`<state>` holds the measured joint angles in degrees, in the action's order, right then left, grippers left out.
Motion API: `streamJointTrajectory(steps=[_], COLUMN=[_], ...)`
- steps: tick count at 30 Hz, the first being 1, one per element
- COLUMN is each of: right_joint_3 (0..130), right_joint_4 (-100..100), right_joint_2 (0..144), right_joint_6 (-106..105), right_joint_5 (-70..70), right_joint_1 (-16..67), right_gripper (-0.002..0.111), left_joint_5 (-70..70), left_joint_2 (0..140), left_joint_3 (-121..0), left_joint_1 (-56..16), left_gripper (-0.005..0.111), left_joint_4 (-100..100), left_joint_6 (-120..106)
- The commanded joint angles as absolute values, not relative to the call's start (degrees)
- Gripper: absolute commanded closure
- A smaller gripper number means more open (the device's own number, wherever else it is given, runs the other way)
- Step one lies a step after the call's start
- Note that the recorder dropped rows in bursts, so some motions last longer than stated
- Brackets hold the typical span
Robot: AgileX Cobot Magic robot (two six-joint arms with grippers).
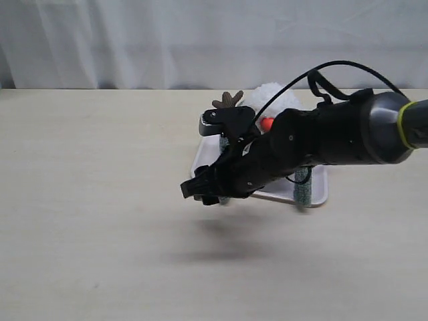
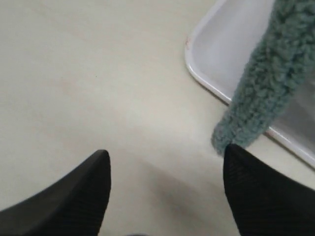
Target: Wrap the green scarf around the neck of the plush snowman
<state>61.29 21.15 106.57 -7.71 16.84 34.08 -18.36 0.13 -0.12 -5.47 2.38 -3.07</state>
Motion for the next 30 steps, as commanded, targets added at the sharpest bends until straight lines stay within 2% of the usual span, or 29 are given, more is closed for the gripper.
streamJointTrajectory(steps=[1,9,21,25,30], right_joint_3=[64.0,63.5,63.8,63.8,63.8], right_joint_4=[21.2,3.6,2.8,2.5,2.3], right_joint_2=[108.1,109.2,115.5,116.2,117.6], right_joint_6=[-6.6,13.1,14.3,14.3,14.2], right_joint_5=[16.8,16.6,8.6,7.8,8.4], right_joint_1=[34.0,33.2,32.8,31.7,30.8], right_gripper=[0.046,0.046,0.046,0.054,0.072], left_joint_5=[-17.7,-17.7,-17.7,-17.7,-17.7], left_joint_2=[0.0,0.0,0.0,0.0,0.0], left_joint_3=[0.0,0.0,0.0,0.0,0.0], left_joint_1=[-5.4,-5.4,-5.4,-5.4,-5.4], left_gripper=[0.107,0.107,0.107,0.107,0.107], left_joint_4=[2.3,2.3,2.3,2.3,2.3], left_joint_6=[-2.9,-2.9,-2.9,-2.9,-2.9])
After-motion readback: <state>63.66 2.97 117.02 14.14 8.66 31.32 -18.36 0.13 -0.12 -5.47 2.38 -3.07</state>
